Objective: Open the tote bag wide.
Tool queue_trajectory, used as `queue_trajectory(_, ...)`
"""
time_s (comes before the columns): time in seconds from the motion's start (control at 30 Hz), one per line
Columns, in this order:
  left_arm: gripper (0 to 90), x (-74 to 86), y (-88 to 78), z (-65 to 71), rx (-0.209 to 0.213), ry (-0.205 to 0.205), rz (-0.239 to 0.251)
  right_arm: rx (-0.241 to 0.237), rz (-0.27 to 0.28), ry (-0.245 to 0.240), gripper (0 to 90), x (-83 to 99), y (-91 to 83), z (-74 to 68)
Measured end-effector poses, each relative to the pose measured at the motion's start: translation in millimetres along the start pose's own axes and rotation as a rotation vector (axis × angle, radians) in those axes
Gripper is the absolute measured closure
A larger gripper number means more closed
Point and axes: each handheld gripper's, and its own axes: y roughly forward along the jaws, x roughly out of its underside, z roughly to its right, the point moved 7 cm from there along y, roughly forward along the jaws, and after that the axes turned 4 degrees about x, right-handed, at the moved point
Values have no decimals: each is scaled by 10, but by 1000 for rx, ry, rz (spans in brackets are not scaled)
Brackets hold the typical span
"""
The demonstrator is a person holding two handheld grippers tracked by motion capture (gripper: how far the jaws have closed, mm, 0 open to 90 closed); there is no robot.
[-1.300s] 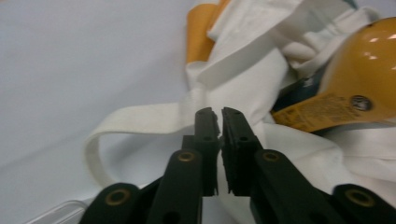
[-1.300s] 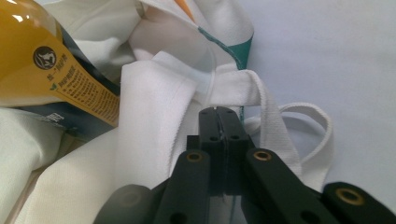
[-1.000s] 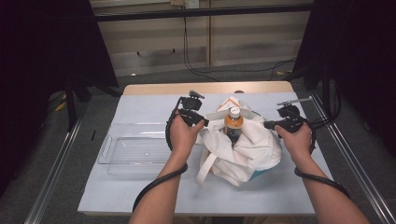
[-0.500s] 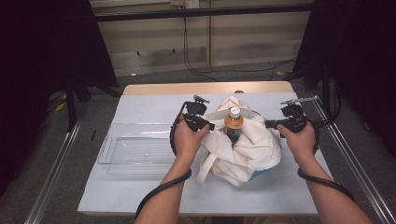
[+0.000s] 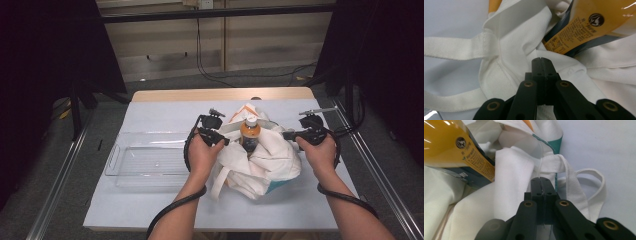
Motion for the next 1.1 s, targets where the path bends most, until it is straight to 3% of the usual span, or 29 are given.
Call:
queue_trajectory(0.07, 900, 20, 25, -26, -8, 14, -17, 0, -4, 5, 900, 27, 21, 14)
queue_trajectory(0.13, 900, 27, 66, -20, -11, -1, -9, -4, -4, 10, 900, 57, 52, 22)
queue_trajectory(0.17, 900, 43, 73, -38, -14, 19, -31, -4, -4, 10, 900, 57, 52, 22)
queue_trajectory(0.23, 900, 60, 112, -40, -16, -2, -33, -7, -8, 9, 900, 73, 74, 31)
queue_trajectory(0.3, 900, 88, 137, -68, -24, 6, -50, -5, -14, 12, 900, 90, 94, 34)
queue_trajectory(0.47, 900, 112, 161, -89, -26, 3, -54, -4, -23, 16, 900, 155, 166, 54)
queue_trajectory(0.5, 900, 109, 175, -81, -23, -14, -41, -4, -23, 16, 900, 155, 166, 54)
queue_trajectory(0.73, 900, 168, 224, -135, -38, -7, -68, -15, -29, 31, 900, 248, 248, 66)
queue_trajectory(0.83, 900, 176, 236, -137, -56, 11, -56, -11, -36, 31, 900, 275, 278, 71)
queue_trajectory(0.93, 900, 183, 248, -134, -51, -4, -41, -10, -46, 24, 900, 306, 314, 71)
queue_trajectory(1.1, 900, 210, 270, -156, -59, 1, -56, -7, -51, 18, 900, 363, 369, 64)
